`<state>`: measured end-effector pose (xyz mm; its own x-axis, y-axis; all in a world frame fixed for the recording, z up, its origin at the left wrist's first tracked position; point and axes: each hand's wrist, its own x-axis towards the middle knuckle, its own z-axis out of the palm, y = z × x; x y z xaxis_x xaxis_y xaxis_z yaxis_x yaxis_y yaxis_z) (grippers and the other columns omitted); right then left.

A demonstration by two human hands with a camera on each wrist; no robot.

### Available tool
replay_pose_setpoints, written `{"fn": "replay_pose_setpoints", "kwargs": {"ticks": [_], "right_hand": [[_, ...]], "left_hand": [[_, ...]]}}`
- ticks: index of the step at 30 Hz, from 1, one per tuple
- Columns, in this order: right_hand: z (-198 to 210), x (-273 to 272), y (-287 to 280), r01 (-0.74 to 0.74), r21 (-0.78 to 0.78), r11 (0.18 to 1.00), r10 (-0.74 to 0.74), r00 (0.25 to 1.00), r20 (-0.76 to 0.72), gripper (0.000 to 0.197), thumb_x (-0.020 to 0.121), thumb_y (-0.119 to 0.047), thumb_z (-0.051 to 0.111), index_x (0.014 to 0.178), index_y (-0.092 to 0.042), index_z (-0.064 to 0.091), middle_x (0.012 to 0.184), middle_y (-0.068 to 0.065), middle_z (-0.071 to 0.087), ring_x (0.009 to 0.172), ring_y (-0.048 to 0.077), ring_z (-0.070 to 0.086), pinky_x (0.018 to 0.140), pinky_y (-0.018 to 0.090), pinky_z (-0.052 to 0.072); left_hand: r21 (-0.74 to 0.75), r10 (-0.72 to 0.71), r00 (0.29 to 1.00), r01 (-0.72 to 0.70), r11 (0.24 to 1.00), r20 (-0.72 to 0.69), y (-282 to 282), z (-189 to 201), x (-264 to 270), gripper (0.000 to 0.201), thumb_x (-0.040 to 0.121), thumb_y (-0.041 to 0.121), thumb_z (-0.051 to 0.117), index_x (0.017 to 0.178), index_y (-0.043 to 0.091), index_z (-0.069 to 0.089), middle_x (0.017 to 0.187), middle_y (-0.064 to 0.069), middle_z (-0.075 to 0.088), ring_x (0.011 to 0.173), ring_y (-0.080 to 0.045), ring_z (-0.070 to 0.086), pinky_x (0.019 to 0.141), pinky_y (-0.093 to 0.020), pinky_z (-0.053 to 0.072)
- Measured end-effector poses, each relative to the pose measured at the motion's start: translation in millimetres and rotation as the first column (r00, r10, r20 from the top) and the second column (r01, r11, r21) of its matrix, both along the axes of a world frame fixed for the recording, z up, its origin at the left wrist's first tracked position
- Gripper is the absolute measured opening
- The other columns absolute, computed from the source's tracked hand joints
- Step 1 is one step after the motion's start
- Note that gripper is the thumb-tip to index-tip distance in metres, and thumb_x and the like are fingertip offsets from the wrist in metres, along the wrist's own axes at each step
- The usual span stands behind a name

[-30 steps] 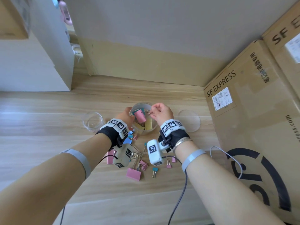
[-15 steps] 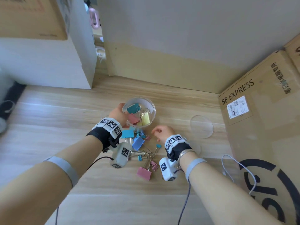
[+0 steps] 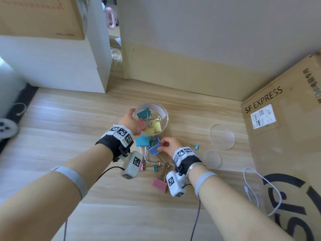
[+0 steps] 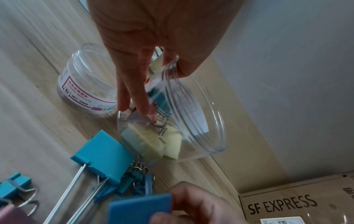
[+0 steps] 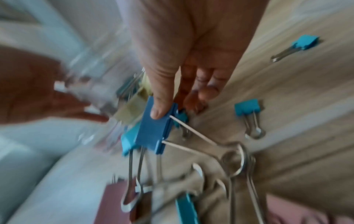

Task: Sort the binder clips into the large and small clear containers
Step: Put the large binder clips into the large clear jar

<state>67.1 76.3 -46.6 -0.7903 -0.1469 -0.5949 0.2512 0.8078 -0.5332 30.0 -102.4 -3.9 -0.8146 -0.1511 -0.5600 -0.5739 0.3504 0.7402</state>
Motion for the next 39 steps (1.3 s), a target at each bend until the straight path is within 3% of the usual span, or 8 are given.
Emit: {"fn": "replay_pose_setpoints", "kwargs": {"ticks": [8, 12, 14, 20, 27, 30, 33, 39], "right_hand": [[62, -33, 43, 0.173, -0.305, 0.937, -0.199, 0.978, -0.057, 0.016, 0.087, -0.01, 0.061, 0.077, -0.021, 0.054, 0.08, -0.003, 0.065, 0.062, 0.005, 0.058, 0.055, 0.009, 0.05], [72, -47, 42, 0.259, -0.424, 0.868, -0.344, 0.929, -0.136, 0.017, 0.088, -0.009, 0.06, 0.077, -0.02, 0.054, 0.076, -0.004, 0.065, 0.06, 0.006, 0.06, 0.061, 0.014, 0.054], [73, -53, 32, 0.304, -0.485, 0.82, -0.426, 0.89, -0.163, 0.019, 0.088, -0.009, 0.06, 0.075, -0.02, 0.053, 0.074, -0.002, 0.065, 0.056, 0.005, 0.06, 0.061, 0.015, 0.054], [66, -52, 6, 0.197, -0.156, 0.968, -0.239, 0.911, -0.337, 0.005, 0.086, -0.021, 0.063, 0.086, -0.017, 0.06, 0.082, 0.0, 0.07, 0.055, 0.01, 0.056, 0.059, 0.026, 0.051], [57, -49, 24, 0.212, 0.004, 0.977, -0.182, 0.845, -0.503, 0.017, 0.083, -0.014, 0.065, 0.1, -0.016, 0.064, 0.111, 0.005, 0.057, 0.088, 0.02, 0.056, 0.077, 0.026, 0.045], [57, -47, 33, 0.292, 0.05, 0.955, -0.266, 0.92, -0.289, 0.043, 0.084, -0.031, 0.062, 0.124, -0.021, 0.049, 0.111, 0.004, 0.058, 0.09, 0.023, 0.062, 0.077, 0.033, 0.052], [58, -45, 34, 0.355, 0.025, 0.934, -0.356, 0.934, 0.041, 0.039, 0.094, -0.028, 0.043, 0.131, -0.017, 0.045, 0.099, 0.008, 0.063, 0.063, 0.021, 0.067, 0.049, 0.022, 0.052], [49, -43, 43, 0.441, 0.057, 0.896, -0.444, 0.894, 0.063, 0.028, 0.096, -0.018, 0.033, 0.11, -0.002, 0.052, 0.084, 0.018, 0.072, 0.082, 0.034, 0.072, 0.051, 0.027, 0.04]], "left_hand": [[-0.07, -0.068, 0.996, 0.072, 0.995, 0.058, 5, 9, -6, 0.043, 0.096, 0.016, 0.042, 0.138, 0.02, 0.031, 0.099, -0.011, 0.057, 0.057, -0.015, 0.054, 0.029, -0.012, 0.041], [-0.009, -0.004, 1.0, 0.004, 1.0, 0.013, 12, 6, -8, 0.047, 0.093, 0.009, 0.045, 0.138, 0.016, 0.033, 0.121, -0.019, 0.059, 0.059, -0.013, 0.054, 0.059, -0.029, 0.058], [-0.016, -0.06, 0.997, 0.061, 0.998, 0.047, 17, 8, -9, 0.049, 0.093, 0.01, 0.046, 0.139, 0.019, 0.032, 0.121, -0.017, 0.059, 0.061, -0.017, 0.058, 0.056, -0.029, 0.056], [0.053, -0.132, 0.986, 0.127, 0.99, 0.099, 32, 13, -3, 0.048, 0.093, 0.008, 0.043, 0.138, 0.021, 0.032, 0.106, -0.017, 0.058, 0.076, -0.031, 0.063, 0.062, -0.034, 0.056], [0.091, -0.155, 0.983, 0.146, 0.985, 0.101, 33, 8, -4, 0.049, 0.09, 0.004, 0.044, 0.136, 0.02, 0.036, 0.08, -0.005, 0.061, 0.069, -0.028, 0.064, 0.069, -0.036, 0.058], [0.041, -0.188, 0.979, 0.185, 0.982, 0.075, 35, 11, -6, 0.044, 0.093, 0.011, 0.038, 0.136, 0.022, 0.035, 0.079, -0.002, 0.064, 0.068, -0.028, 0.067, 0.069, -0.036, 0.058], [0.042, -0.241, 0.97, 0.239, 0.97, 0.046, 39, 13, -8, 0.044, 0.096, 0.018, 0.039, 0.138, 0.024, 0.033, 0.099, -0.003, 0.064, 0.073, -0.027, 0.069, 0.068, -0.033, 0.06], [-0.191, -0.329, 0.938, 0.345, 0.919, 0.111, 31, -10, -2, 0.044, 0.097, 0.038, 0.034, 0.133, 0.015, 0.042, 0.124, -0.012, 0.058, 0.1, -0.032, 0.063, 0.091, -0.04, 0.053]]}}
